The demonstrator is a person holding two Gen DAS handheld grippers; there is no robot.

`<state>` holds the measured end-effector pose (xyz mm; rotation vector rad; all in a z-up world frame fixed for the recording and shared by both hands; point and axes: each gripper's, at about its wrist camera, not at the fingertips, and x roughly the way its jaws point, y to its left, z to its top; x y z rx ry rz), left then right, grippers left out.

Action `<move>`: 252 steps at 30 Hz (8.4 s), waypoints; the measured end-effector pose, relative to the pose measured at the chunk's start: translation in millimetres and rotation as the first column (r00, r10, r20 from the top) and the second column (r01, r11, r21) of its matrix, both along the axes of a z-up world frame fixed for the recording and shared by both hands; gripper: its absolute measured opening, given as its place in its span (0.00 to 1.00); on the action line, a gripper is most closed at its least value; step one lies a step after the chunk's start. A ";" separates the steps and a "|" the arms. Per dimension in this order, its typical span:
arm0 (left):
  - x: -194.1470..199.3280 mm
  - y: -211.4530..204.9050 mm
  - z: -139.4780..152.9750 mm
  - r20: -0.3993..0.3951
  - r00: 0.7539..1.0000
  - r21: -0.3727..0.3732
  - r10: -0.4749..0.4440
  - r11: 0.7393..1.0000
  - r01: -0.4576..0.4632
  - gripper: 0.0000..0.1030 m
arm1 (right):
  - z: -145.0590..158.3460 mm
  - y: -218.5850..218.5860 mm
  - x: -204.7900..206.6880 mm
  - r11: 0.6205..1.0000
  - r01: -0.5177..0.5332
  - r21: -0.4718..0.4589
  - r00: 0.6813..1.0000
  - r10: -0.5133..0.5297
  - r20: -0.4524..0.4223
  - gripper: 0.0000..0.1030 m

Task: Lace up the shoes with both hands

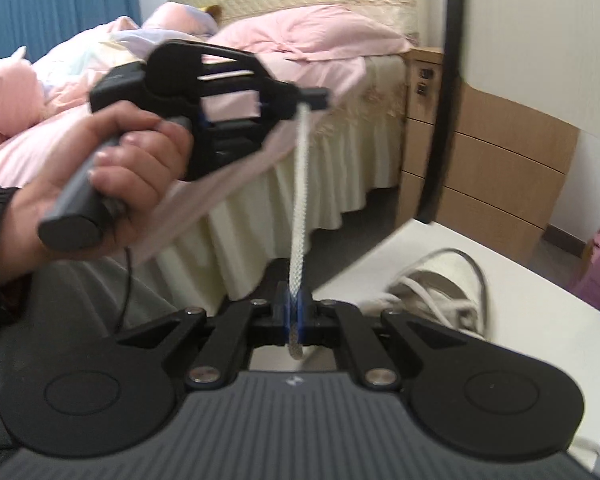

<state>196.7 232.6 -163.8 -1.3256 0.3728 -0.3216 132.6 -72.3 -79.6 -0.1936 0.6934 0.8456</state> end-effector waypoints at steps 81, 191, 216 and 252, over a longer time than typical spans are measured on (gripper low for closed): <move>-15.3 -162.3 48.5 0.004 0.868 0.891 -0.496 0.395 0.222 0.05 | 14.5 -83.1 78.4 0.727 0.399 0.559 0.911 -0.250 -0.327 0.03; -78.0 -222.1 13.5 -0.222 0.660 0.953 -0.718 -0.302 -0.007 0.03 | -75.4 -160.1 50.7 0.384 0.793 0.472 0.558 -0.150 -0.816 0.23; -99.4 -196.4 39.1 -0.199 0.656 0.979 -0.728 -0.184 0.093 0.03 | -77.0 -159.3 53.3 0.402 0.793 0.458 0.557 -0.173 -0.812 0.15; -19.5 -207.4 15.7 -0.196 0.653 0.967 -0.732 -0.036 0.251 0.04 | -93.3 -159.9 43.7 0.292 0.863 0.413 0.469 -0.157 -0.869 0.17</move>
